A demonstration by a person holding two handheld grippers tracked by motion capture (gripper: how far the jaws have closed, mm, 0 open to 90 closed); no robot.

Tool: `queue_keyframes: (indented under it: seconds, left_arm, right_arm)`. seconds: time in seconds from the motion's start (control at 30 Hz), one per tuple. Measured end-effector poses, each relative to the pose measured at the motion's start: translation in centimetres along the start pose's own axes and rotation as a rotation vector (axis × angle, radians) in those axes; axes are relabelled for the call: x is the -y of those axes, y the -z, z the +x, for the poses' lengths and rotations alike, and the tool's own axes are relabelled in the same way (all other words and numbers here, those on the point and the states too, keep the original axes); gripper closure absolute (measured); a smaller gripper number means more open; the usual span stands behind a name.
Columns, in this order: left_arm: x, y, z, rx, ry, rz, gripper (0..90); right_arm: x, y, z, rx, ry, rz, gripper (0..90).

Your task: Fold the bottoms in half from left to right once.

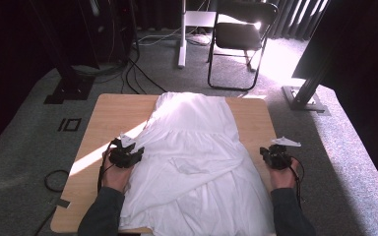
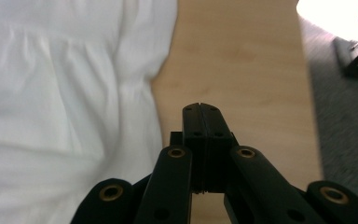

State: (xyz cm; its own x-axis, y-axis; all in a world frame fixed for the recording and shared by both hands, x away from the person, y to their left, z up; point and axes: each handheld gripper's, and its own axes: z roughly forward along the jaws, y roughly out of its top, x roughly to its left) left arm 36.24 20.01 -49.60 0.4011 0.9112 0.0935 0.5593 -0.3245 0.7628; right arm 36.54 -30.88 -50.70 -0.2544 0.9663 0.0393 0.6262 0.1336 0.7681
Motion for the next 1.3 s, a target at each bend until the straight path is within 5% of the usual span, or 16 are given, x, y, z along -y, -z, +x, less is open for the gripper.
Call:
queue_keyframes:
  seconds: [0.27, 0.47, 0.53, 0.57, 0.63, 0.67, 0.7, 0.73, 0.77, 0.8, 0.9, 0.97, 1.0, 1.1, 1.2, 1.3]
  left_arm:
    - [1.3, -0.4, 0.6, 0.004, 0.065, 0.031, 45.6]
    - [2.9, -1.1, 1.0, -0.003, 0.094, 0.074, 36.8]
    - [3.4, -2.2, 1.2, 0.015, 0.106, 0.122, 34.6]
    - [3.5, -2.5, 1.3, 0.040, 0.114, 0.142, 37.5]
    - [3.5, -2.6, 1.5, 0.083, 0.114, 0.142, 77.0]
    - [3.0, -1.9, 1.3, 0.082, 0.125, 0.117, 88.0]
    - [2.5, -0.9, 1.1, 0.086, 0.111, 0.069, 88.0]
    - [1.3, 1.3, 0.6, 0.089, 0.081, -0.023, 88.0]
    - [0.5, 2.3, 0.3, 0.082, 0.064, -0.057, 87.9]
    - [-0.2, 2.9, 0.1, 0.071, 0.051, -0.071, 85.9]
    - [-0.9, 2.2, -0.5, 0.038, 0.023, -0.036, 66.1]
    - [-0.1, 0.5, -1.2, 0.038, 0.020, 0.018, 60.5]
    - [0.4, -0.1, -1.5, 0.051, 0.020, 0.034, 50.7]
    - [1.5, -0.9, -2.9, 0.051, -0.006, 0.049, 46.7]
    - [2.0, 0.0, -4.2, 0.026, -0.078, 0.009, 46.5]
    - [1.8, 1.8, -4.5, 0.012, -0.097, -0.039, 45.1]
  right_arm:
    - [0.6, -2.7, 2.8, -0.182, -0.029, 0.008, 56.8]
    - [0.4, -4.5, 4.1, -0.223, -0.005, 0.078, 54.6]
    - [0.5, -4.9, 4.5, -0.245, 0.013, 0.106, 68.6]
    - [0.5, -4.8, 4.9, -0.239, 0.046, 0.115, 82.8]
    - [0.3, -4.2, 5.4, -0.218, 0.093, 0.089, 89.1]
    - [-0.5, -2.5, 5.7, -0.194, 0.124, 0.004, 89.6]
    - [-0.5, -2.5, 5.7, -0.194, 0.124, 0.004, 89.6]
    - [-0.9, -1.3, 5.7, -0.172, 0.118, -0.057, 89.6]
    - [-2.0, 1.0, 5.1, -0.178, 0.066, -0.168, 89.6]
    - [-2.7, 2.0, 4.6, -0.160, 0.046, -0.200, 89.6]
    - [-3.3, 1.7, 3.4, -0.010, 0.091, -0.142, 89.4]
    - [-2.9, 1.0, 3.0, 0.007, 0.080, -0.103, 89.3]
    - [-1.2, -1.1, 2.3, 0.013, 0.072, 0.002, 88.7]
    - [1.0, -3.7, 2.0, -0.005, 0.068, 0.100, 86.7]
    - [1.7, -4.1, 2.2, 0.022, 0.059, 0.112, 69.3]
    - [1.3, -1.9, 3.0, 0.030, 0.075, 0.028, 58.2]
